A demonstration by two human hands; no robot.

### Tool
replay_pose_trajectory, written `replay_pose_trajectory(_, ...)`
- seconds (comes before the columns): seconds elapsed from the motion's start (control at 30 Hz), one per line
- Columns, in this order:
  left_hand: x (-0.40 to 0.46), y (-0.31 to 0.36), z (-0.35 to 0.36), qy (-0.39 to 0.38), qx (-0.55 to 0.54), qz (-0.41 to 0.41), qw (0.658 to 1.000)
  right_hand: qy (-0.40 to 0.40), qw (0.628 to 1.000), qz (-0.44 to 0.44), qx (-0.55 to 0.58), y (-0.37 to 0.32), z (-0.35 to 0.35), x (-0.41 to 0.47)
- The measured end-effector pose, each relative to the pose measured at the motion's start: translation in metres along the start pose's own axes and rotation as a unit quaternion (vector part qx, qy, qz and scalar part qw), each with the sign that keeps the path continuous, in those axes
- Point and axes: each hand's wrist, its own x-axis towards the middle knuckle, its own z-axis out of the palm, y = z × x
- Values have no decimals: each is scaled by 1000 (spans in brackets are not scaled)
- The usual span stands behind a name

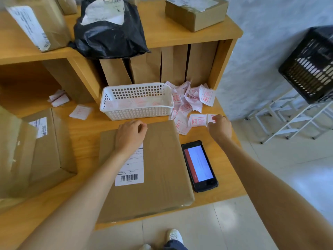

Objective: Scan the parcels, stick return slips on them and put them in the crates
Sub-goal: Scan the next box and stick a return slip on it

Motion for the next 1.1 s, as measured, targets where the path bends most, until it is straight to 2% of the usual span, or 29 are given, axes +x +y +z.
replay_pose_trajectory(0.17,0,-1,4,9,7,13,1000,-24,996,-74,-33,-23,12,15)
replay_pose_trajectory(0.3,1,-3,7,11,9,12,1000,-36,981,-147,-118,-37,20,26)
replay_pose_trajectory(0.47,2,-4,9,15,8,10,1000,-13,962,-185,-200,-41,19,36)
replay_pose_trajectory(0.6,3,-7,10,18,5,9,1000,-21,974,-182,-133,-42,12,37)
replay_pose_trajectory(0.73,3,-6,11,23,9,8,1000,-63,989,-127,33,-46,4,40)
replay_pose_trajectory(0.83,3,-6,10,25,9,9,1000,-112,981,-81,138,-51,-2,39)
replay_pose_trajectory(1.0,1,-4,8,30,7,7,999,-119,970,-66,203,-58,-5,31)
replay_pose_trajectory(1.1,0,-4,5,25,-33,-18,999,-118,962,-60,239,-64,-11,20)
